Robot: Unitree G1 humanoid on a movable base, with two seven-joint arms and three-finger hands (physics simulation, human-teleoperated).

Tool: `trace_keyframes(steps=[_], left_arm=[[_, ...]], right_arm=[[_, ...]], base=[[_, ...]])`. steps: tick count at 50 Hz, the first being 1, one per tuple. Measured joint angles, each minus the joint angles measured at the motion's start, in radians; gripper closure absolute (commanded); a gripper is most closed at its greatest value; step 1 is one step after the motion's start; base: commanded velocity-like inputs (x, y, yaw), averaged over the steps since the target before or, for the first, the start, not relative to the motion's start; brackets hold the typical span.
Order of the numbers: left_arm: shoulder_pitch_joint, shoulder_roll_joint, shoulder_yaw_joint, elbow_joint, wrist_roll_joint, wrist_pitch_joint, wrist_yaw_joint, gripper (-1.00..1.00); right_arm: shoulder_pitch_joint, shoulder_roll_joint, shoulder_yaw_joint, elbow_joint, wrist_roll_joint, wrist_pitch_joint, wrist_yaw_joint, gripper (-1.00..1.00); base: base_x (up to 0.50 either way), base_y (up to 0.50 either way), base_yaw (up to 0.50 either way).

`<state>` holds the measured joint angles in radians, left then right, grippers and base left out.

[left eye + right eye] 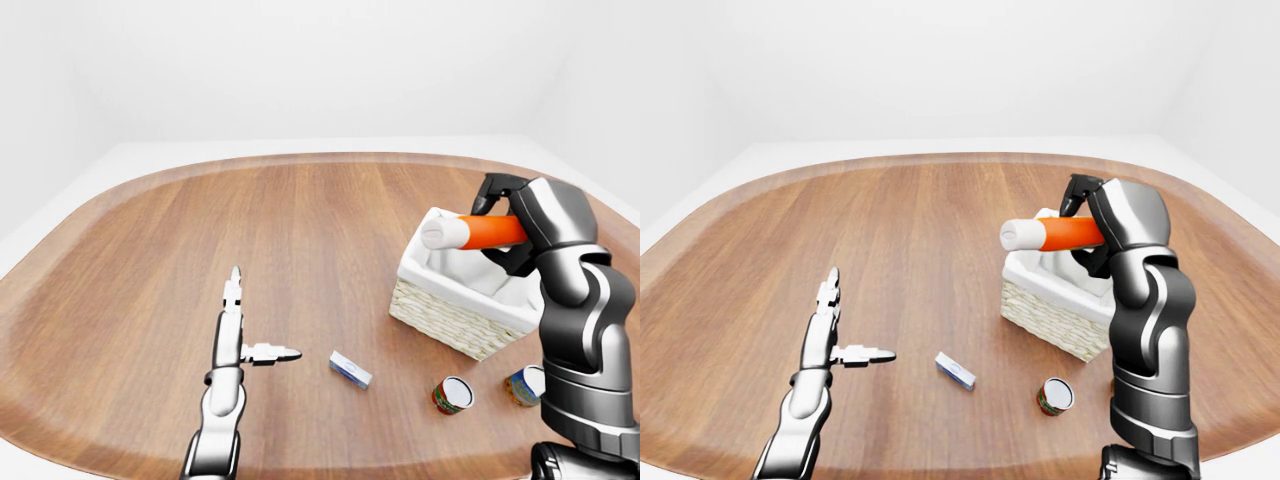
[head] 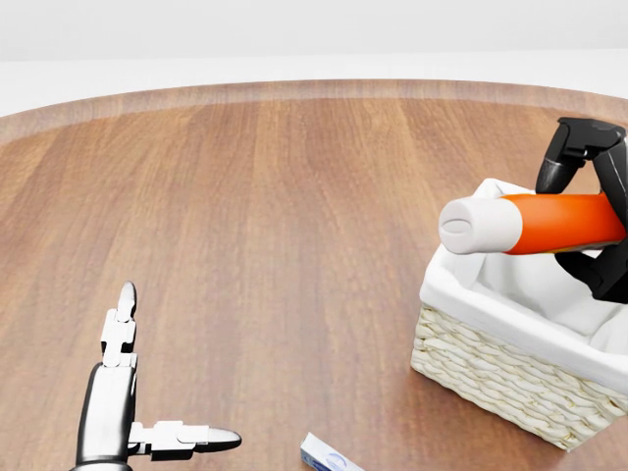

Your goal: Pick up the ketchup, and put it in the basket.

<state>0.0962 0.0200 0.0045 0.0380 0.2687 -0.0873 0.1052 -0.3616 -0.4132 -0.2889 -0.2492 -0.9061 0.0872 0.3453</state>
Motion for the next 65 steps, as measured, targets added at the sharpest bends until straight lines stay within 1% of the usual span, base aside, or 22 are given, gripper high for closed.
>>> trace_keyframes(steps=[10, 20, 34, 49, 65], left_arm=[[-0.001, 0.001, 0.002, 0.001, -0.002, 0.000, -0.001, -1.00], [0.000, 0.001, 0.003, -0.003, -0.004, 0.000, -0.003, -1.00], [0.006, 0.000, 0.004, -0.018, -0.006, 0.000, -0.007, -1.00], [0.008, 0.000, 0.003, -0.023, -0.005, 0.000, -0.008, -1.00], [0.008, 0.000, 0.002, -0.023, -0.004, 0.000, -0.007, -1.00]], right_arm=[[-0.046, -0.042, 0.005, 0.081, -0.080, 0.000, 0.023, 1.00], [-0.081, -0.064, 0.017, 0.201, -0.142, 0.000, -0.012, 1.00], [-0.123, -0.074, 0.047, 0.371, -0.181, 0.000, -0.102, 1.00], [-0.174, -0.069, 0.092, 0.558, -0.197, 0.000, -0.209, 1.00], [-0.214, -0.072, 0.123, 0.704, -0.213, 0.000, -0.301, 1.00]], base=[[0.00, 0.00, 0.00], [0.00, 0.00, 0.00], [0.00, 0.00, 0.00], [0.00, 0.00, 0.00], [0.00, 0.00, 0.00]])
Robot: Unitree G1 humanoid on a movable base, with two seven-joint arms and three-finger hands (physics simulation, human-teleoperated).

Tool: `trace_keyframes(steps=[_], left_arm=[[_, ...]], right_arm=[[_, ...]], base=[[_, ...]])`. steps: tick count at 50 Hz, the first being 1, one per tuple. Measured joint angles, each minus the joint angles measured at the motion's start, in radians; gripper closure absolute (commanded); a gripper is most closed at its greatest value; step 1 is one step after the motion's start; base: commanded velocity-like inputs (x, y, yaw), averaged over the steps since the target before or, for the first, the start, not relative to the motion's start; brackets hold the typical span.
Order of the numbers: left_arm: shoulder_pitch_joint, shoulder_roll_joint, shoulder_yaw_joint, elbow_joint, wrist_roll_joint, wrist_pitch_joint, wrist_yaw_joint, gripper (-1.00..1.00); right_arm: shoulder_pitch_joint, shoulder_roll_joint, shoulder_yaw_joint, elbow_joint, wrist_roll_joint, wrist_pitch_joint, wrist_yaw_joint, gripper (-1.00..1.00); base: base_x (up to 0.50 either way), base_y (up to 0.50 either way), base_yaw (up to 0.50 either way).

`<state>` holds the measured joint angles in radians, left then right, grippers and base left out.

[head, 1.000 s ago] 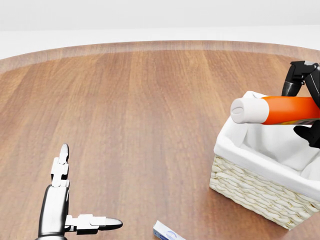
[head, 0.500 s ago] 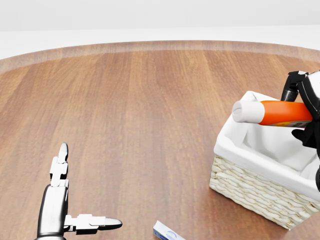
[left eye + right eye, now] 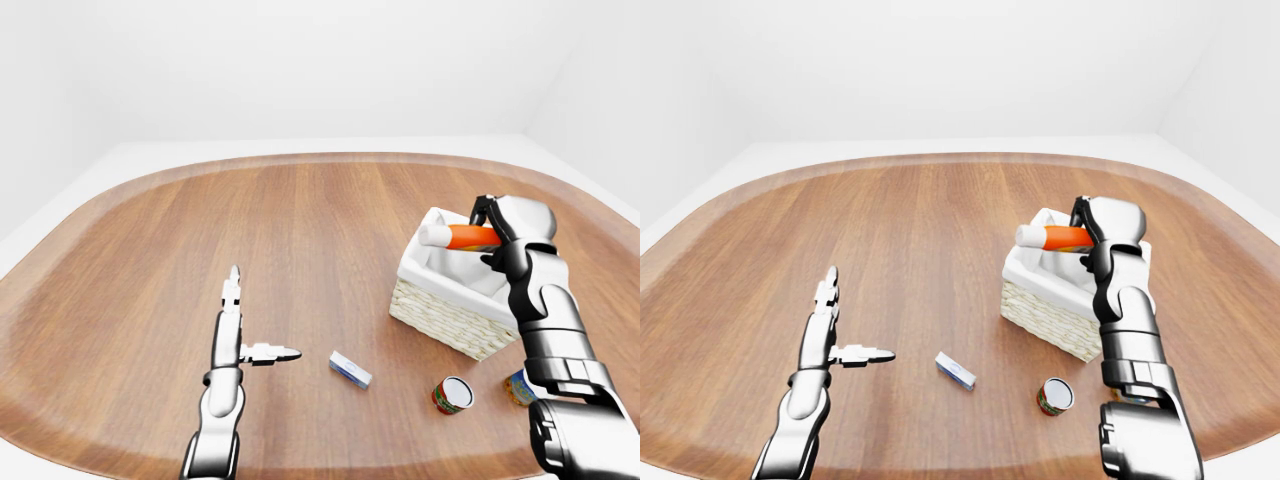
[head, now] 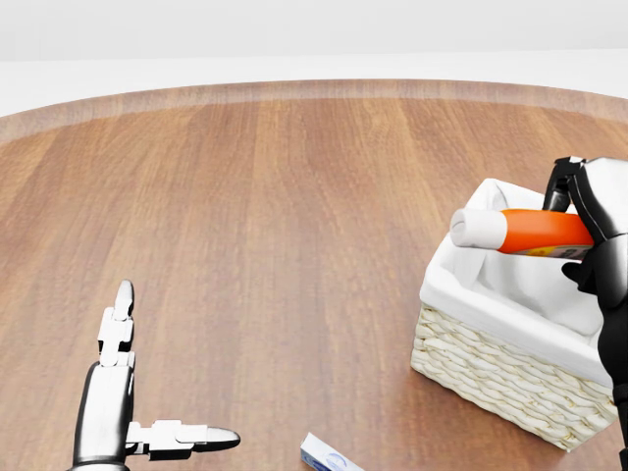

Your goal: Pick up the ketchup, and put it in the basket.

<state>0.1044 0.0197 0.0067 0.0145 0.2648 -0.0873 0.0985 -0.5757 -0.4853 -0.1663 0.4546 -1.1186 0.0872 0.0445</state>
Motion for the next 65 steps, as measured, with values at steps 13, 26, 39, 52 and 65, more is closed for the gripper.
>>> trace_keyframes(steps=[13, 26, 39, 52, 65], left_arm=[[-0.001, 0.000, -0.002, 0.004, 0.002, 0.000, 0.002, -1.00], [-0.002, 0.000, -0.003, 0.008, 0.004, 0.000, 0.004, -1.00], [0.007, 0.000, -0.002, -0.007, 0.002, 0.000, -0.001, -1.00], [0.010, -0.001, -0.001, -0.015, 0.000, 0.000, -0.003, -1.00], [0.011, -0.001, -0.001, -0.020, -0.001, 0.000, -0.004, -1.00]], right_arm=[[0.001, -0.025, -0.004, 0.042, -0.024, 0.000, -0.047, 1.00], [0.006, -0.040, -0.008, 0.071, -0.032, 0.000, -0.079, 1.00], [-0.022, -0.040, 0.006, 0.170, -0.024, 0.000, -0.143, 1.00], [-0.076, -0.043, 0.033, 0.325, 0.008, 0.000, -0.231, 1.00], [-0.122, -0.045, 0.059, 0.450, 0.031, 0.000, -0.297, 1.00]], base=[[0.00, 0.00, 0.00], [0.00, 0.00, 0.00], [0.00, 0.00, 0.00], [0.00, 0.00, 0.00], [0.00, 0.00, 0.00]])
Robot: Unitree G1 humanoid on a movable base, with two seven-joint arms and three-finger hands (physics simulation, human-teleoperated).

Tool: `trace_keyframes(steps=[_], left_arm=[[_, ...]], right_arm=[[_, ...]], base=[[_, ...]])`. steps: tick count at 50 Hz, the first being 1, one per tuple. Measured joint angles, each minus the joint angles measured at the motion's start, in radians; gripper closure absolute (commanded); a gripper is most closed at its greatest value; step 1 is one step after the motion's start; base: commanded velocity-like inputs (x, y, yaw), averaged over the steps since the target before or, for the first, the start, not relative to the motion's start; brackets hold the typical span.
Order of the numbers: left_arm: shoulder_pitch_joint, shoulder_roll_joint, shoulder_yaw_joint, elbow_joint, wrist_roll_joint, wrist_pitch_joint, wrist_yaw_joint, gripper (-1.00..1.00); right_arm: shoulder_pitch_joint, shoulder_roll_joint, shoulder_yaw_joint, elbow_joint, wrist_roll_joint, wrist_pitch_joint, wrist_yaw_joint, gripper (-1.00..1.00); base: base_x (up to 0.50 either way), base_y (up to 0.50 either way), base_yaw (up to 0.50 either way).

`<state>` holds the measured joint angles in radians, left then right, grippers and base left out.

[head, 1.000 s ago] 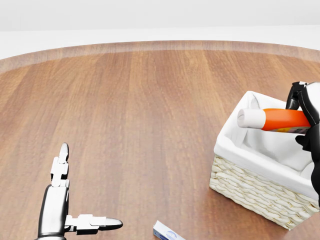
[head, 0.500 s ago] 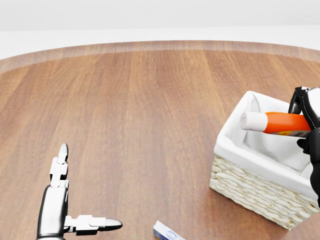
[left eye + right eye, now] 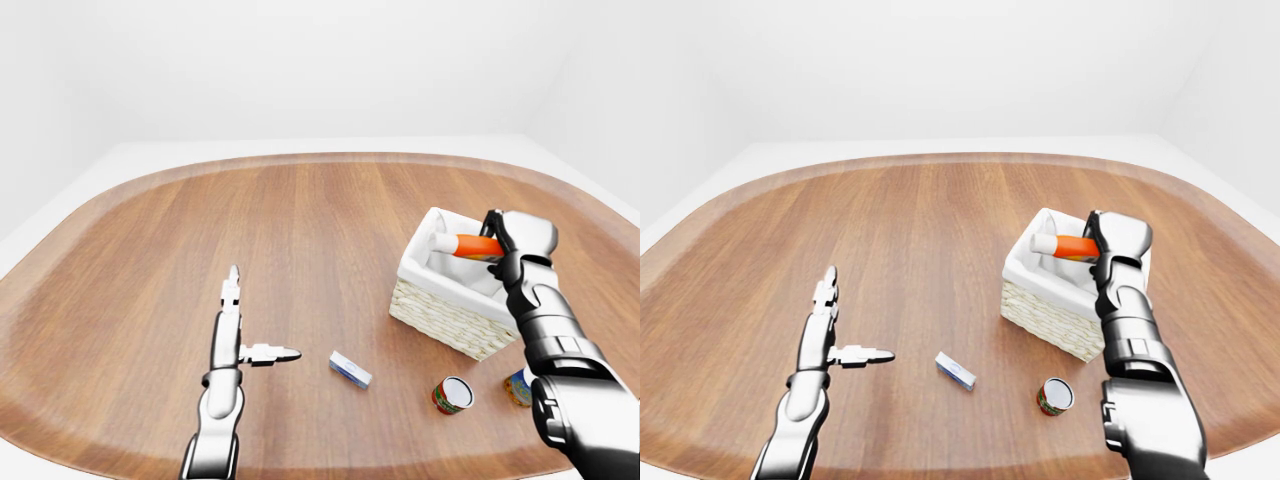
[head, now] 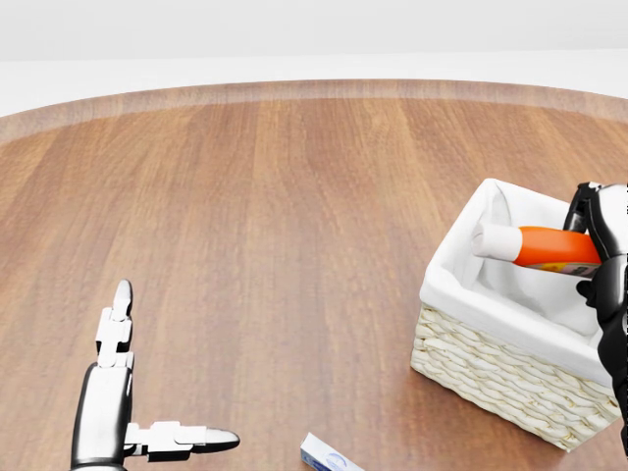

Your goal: Pick up the ketchup, and put it in the basket.

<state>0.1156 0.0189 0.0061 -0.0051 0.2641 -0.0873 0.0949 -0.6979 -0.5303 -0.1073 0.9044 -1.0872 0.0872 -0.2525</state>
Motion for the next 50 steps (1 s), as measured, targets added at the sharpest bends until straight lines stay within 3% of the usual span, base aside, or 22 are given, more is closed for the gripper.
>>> trace_keyframes(steps=[40, 42, 43, 50], left_arm=[[0.000, 0.001, 0.005, -0.003, -0.003, 0.000, -0.003, -1.00], [0.000, 0.001, 0.005, -0.003, -0.003, 0.000, -0.003, -1.00], [0.000, 0.001, 0.005, -0.003, -0.003, 0.000, -0.003, -1.00], [0.001, 0.001, 0.005, -0.004, -0.002, 0.000, -0.003, -1.00]], right_arm=[[-0.086, 0.010, 0.063, 0.238, 0.052, 0.000, -0.131, 0.98], [-0.087, 0.010, 0.065, 0.240, 0.058, 0.000, -0.137, -0.08], [-0.087, 0.010, 0.066, 0.241, 0.062, 0.000, -0.141, -0.98], [-0.089, 0.010, 0.069, 0.237, 0.078, 0.000, -0.161, -1.00]], base=[[0.00, 0.00, 0.00], [0.00, 0.00, 0.00], [0.00, 0.00, 0.00], [0.00, 0.00, 0.00]])
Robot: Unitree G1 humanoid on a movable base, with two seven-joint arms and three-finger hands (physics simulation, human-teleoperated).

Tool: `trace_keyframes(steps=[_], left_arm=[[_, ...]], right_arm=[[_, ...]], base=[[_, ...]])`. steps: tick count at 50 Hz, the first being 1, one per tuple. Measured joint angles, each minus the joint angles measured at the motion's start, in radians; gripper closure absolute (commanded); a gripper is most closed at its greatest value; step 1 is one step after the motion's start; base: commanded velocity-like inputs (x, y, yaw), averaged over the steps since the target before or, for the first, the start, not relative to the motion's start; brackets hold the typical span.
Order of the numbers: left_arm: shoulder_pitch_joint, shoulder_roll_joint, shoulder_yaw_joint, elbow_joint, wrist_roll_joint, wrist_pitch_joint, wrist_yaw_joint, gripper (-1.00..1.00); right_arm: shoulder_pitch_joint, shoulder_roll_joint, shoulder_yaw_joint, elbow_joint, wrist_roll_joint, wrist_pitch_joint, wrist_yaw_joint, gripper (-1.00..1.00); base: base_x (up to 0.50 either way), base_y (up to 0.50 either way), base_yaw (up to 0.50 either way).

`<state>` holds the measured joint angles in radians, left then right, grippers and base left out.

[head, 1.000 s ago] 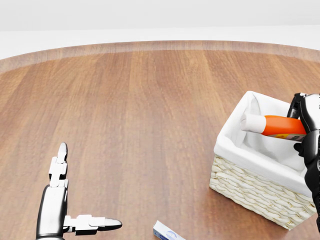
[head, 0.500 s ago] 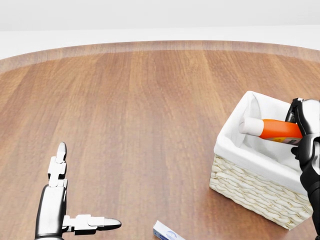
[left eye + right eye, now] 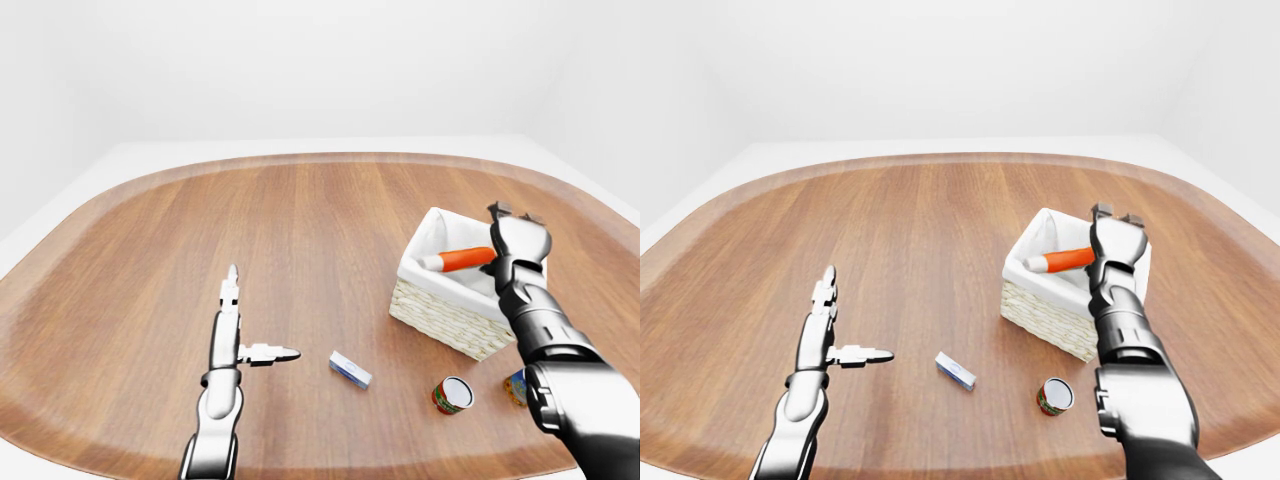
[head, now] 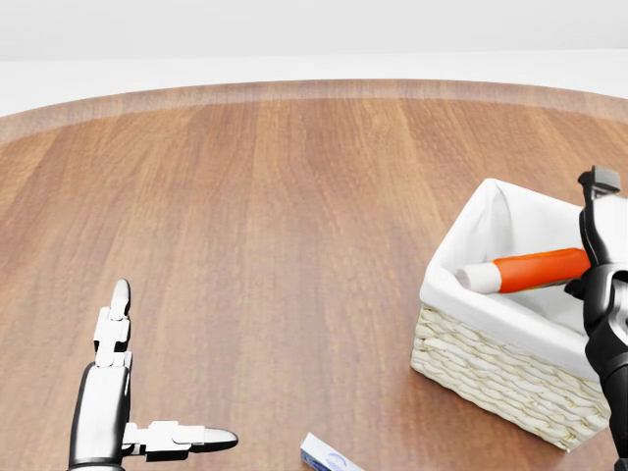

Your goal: Pick up the ketchup, and put it in the basket.

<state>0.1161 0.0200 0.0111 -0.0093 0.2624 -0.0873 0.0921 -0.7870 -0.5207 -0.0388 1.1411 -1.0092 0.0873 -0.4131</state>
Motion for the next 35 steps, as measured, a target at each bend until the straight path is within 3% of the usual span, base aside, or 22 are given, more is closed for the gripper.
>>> trace_keyframes(steps=[35], left_arm=[[0.001, 0.000, -0.001, 0.004, 0.002, 0.000, 0.000, -1.00]], right_arm=[[0.027, -0.011, -0.016, -0.105, -0.006, 0.000, 0.012, -1.00]], base=[[0.00, 0.00, 0.00]])
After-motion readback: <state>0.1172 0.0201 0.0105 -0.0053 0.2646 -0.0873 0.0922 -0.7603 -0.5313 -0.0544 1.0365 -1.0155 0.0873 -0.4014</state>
